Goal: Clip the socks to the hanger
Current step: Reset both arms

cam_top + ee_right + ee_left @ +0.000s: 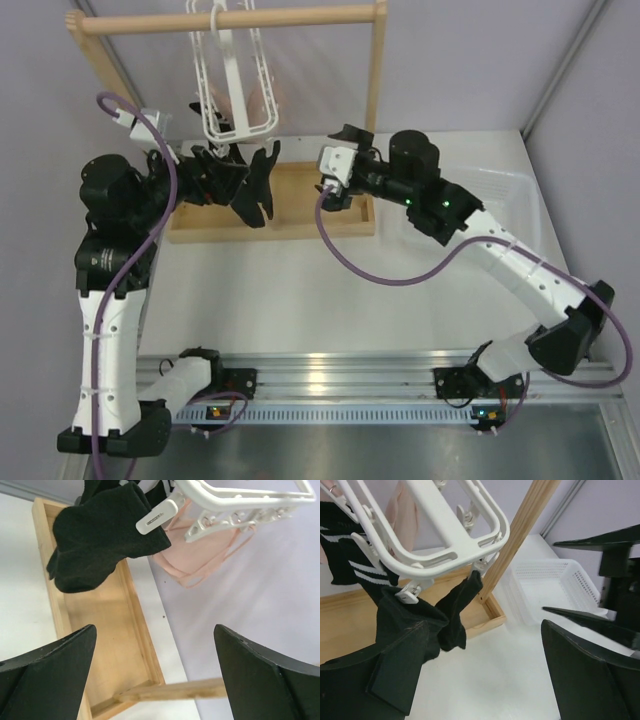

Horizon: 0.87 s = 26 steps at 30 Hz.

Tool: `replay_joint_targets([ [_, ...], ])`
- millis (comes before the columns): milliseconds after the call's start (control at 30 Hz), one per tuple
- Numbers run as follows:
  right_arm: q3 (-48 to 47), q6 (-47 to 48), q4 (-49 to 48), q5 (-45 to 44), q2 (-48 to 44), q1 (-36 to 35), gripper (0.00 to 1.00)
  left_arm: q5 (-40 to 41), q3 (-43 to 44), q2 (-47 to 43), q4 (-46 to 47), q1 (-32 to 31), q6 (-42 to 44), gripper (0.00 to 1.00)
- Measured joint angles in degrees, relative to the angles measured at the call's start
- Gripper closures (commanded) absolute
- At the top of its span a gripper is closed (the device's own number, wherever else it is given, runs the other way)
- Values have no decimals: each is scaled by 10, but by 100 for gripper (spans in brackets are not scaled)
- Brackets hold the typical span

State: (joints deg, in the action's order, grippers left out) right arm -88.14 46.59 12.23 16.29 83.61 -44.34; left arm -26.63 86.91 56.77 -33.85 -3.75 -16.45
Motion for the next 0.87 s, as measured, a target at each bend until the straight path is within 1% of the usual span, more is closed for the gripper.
replay_joint_targets([
  [200,77,-58,30,-36,-139,18,0,0,-8,-2,-50,7,35,2],
  [267,101,-92,43,-37,-181,50,0,11,-8,7,-76,7,50,2],
  [433,160,-186,87,-36,-249,167,0,69,-16,38,-121,7,85,2],
  [500,186,-224,98,-31,-270,204,0,90,-38,40,-126,7,96,2],
  [600,235,-270,115,-19,-313,239,0,112,-86,32,-129,7,108,2],
  [733,290,-326,132,13,-374,278,0,128,-148,-3,-129,7,117,2],
  [867,316,-358,136,39,-410,307,1,137,-171,-45,-126,7,122,2],
])
